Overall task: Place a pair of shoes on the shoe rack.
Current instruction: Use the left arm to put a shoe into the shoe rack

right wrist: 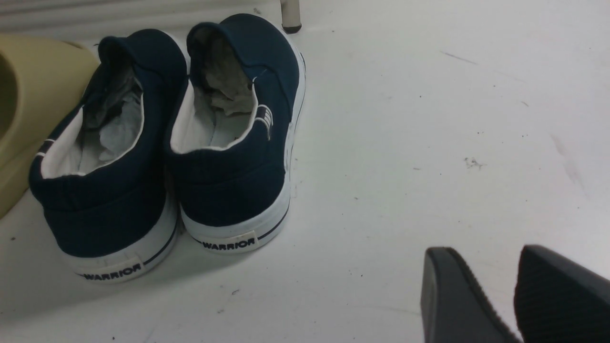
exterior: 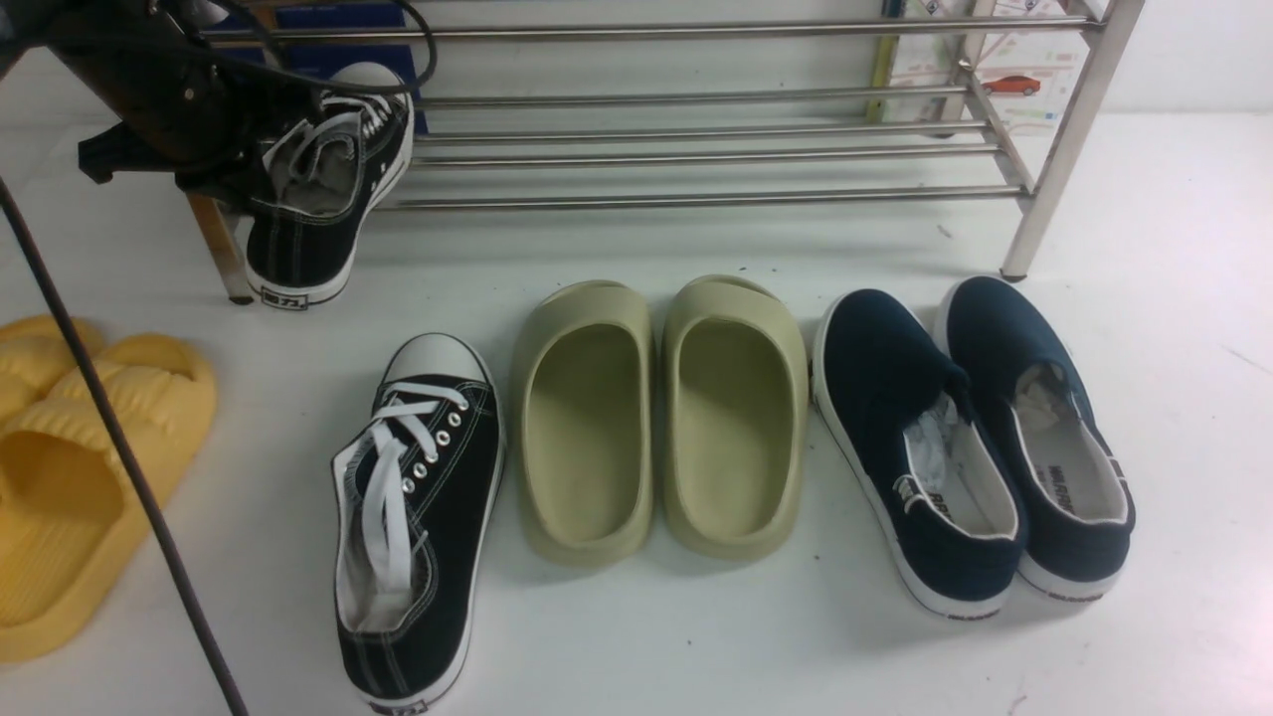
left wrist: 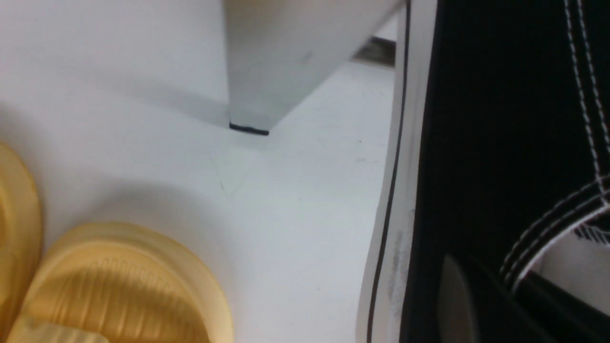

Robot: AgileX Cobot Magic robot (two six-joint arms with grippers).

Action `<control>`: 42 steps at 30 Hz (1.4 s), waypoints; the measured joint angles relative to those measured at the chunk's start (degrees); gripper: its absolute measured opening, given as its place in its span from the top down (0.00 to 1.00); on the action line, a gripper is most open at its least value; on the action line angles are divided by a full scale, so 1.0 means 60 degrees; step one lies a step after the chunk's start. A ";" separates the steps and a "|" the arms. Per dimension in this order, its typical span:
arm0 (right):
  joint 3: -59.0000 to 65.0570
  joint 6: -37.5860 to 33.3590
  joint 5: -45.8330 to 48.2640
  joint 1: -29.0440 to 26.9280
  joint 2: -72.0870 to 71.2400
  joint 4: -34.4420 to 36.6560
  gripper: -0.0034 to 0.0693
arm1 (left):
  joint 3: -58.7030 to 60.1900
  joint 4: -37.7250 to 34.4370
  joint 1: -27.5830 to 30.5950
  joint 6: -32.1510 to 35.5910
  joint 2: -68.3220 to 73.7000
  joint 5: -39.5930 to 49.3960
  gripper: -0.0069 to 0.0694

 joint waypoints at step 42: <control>0.0000 0.0000 0.0000 0.0000 0.0000 0.0000 0.62 | -0.0130 0.0345 -0.0009 0.0050 -0.1515 0.1247 0.53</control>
